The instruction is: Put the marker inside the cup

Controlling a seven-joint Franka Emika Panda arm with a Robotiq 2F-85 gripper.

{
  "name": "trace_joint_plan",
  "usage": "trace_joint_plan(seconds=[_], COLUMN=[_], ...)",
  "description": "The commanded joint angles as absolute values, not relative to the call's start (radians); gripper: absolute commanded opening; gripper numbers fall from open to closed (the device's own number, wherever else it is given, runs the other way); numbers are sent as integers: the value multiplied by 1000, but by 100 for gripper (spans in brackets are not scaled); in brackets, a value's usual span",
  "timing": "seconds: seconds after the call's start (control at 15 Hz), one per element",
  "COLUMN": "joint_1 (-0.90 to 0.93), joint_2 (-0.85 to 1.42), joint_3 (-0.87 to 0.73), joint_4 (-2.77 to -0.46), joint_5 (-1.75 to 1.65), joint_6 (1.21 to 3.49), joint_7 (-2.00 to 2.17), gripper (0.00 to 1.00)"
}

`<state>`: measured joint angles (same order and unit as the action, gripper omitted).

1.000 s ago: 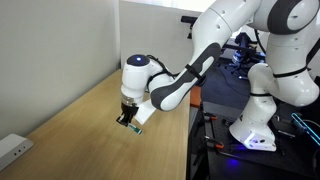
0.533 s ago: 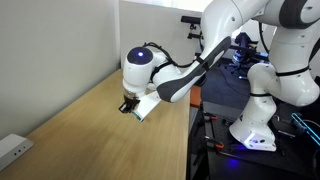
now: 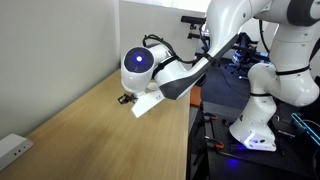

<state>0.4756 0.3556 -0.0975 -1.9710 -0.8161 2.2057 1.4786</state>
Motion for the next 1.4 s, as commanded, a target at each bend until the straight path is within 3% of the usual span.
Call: trace_joint_plan(seconds=[0.0, 0.8, 0.93, 1.0, 1.07, 1.33], joint_1=[430, 368, 341, 301, 327, 297], joint_2=[350, 343, 326, 291, 352, 333], joint_3=[-31, 61, 82, 105, 99, 116], joint_4=[-1942, -1895, -1912, -1954, -1899, -1912], joint_5=[-897, -1102, -1105, -1085, -1096, -1092], joint_6=[2112, 1798, 1807, 1924, 1837, 1889], joint_7=[1598, 1906, 1860, 1750, 1842, 1773], gripper=[5, 5, 5, 5, 19, 19])
